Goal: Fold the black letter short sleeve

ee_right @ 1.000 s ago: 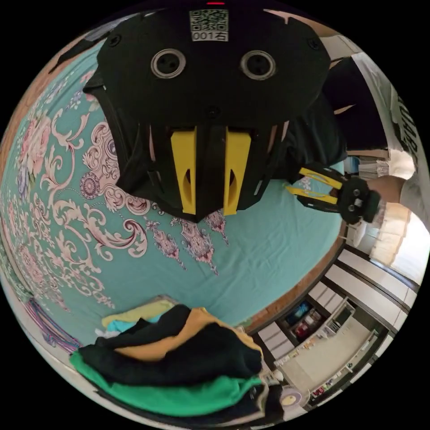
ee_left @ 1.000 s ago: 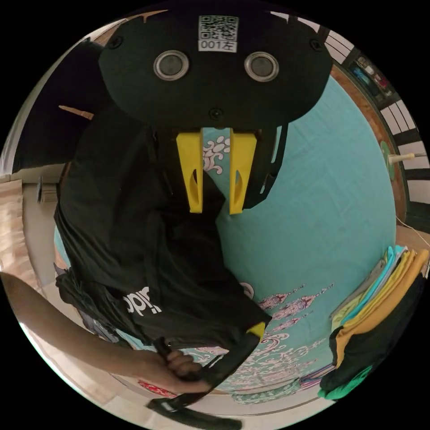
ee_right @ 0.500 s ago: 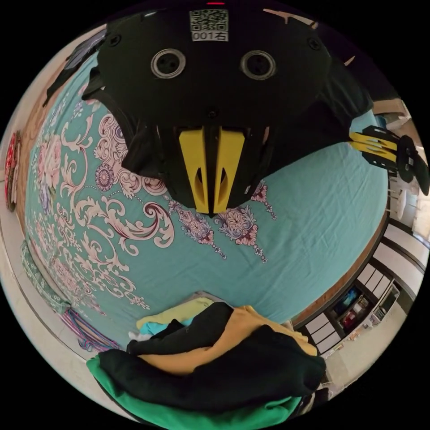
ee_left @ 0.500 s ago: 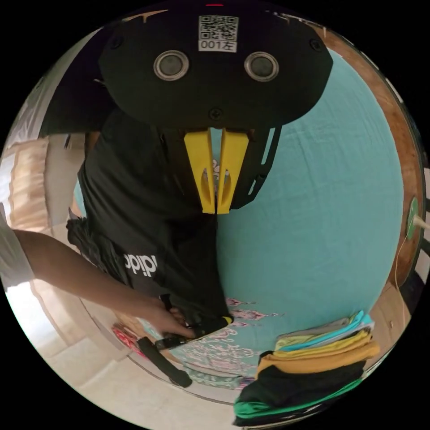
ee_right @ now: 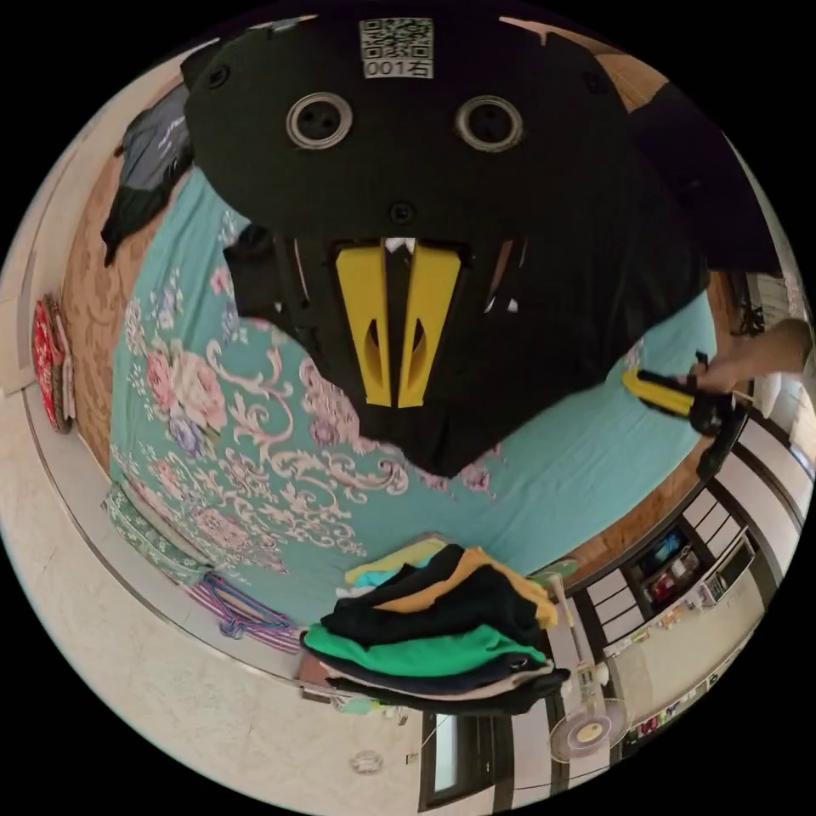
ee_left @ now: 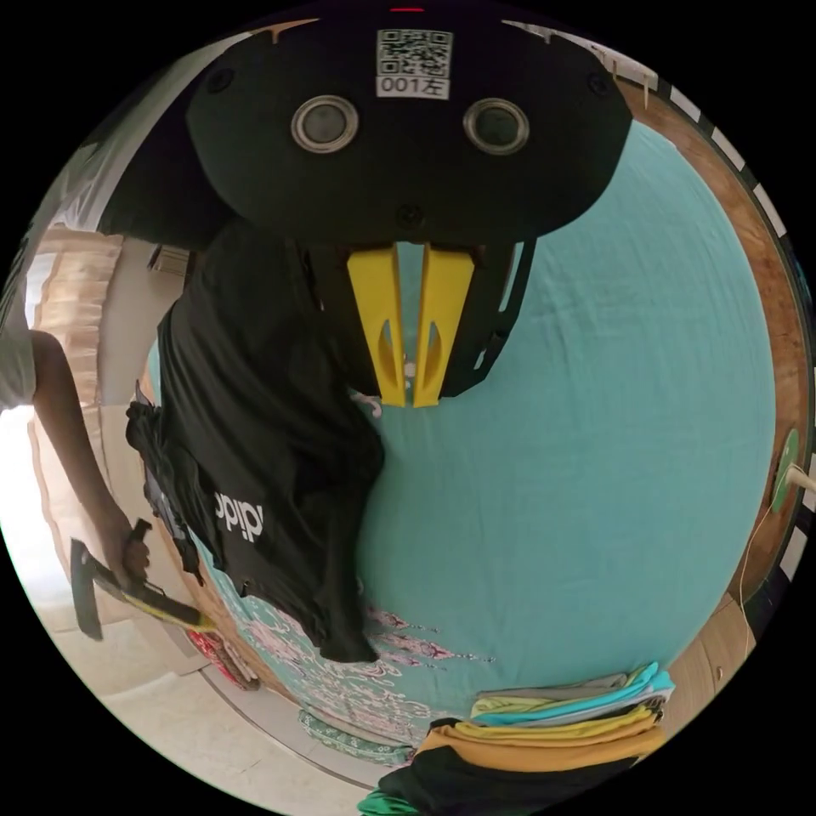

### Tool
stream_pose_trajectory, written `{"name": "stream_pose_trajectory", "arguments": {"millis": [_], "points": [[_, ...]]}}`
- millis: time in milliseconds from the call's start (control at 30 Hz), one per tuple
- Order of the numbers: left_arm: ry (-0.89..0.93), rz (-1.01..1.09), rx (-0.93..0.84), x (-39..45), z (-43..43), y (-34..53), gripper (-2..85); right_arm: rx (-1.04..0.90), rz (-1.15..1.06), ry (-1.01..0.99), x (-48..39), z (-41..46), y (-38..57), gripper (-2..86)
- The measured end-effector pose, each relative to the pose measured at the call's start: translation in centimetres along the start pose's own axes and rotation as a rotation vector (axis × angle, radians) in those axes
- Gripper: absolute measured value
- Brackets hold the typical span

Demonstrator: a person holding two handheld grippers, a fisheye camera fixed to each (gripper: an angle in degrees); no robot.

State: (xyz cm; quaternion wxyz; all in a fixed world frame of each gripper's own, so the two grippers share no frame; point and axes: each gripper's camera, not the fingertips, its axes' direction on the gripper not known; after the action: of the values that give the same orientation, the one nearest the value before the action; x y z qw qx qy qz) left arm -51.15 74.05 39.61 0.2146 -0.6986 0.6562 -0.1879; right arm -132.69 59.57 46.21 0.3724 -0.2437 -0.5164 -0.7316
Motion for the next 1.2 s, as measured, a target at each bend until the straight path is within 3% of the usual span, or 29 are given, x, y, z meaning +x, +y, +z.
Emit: {"name": "stream_pose_trajectory", "arguments": {"millis": [133, 267, 567, 900, 1200], "points": [[0.023, 0.001, -0.043, -0.2, 1.4, 1.7, 1.1, -0.166, 0.033, 0.104, -1.7, -0.3, 9.7, 1.3], [0.080, 0.047, -0.122, 0.8, 3.2, 3.6, 2.7, -0.360, 0.243, 0.104, -3.7, 0.8, 21.7, 2.4], [0.354, 0.057, -0.313, 0.2, 7.0, 12.5, 7.8, -0.492, 0.699, -0.034, -7.7, 1.0, 46.4, 8.5], [0.344, -0.001, -0.272, 0.5, 13.0, 16.3, 4.4, -0.271, 0.781, -0.220, -5.1, 6.5, 61.9, 6.2], [0.533, -0.059, -0.209, -2.0, 14.1, 18.9, -1.4, -0.310, 0.697, -0.396, -4.1, 14.1, 71.3, 5.2]]}}
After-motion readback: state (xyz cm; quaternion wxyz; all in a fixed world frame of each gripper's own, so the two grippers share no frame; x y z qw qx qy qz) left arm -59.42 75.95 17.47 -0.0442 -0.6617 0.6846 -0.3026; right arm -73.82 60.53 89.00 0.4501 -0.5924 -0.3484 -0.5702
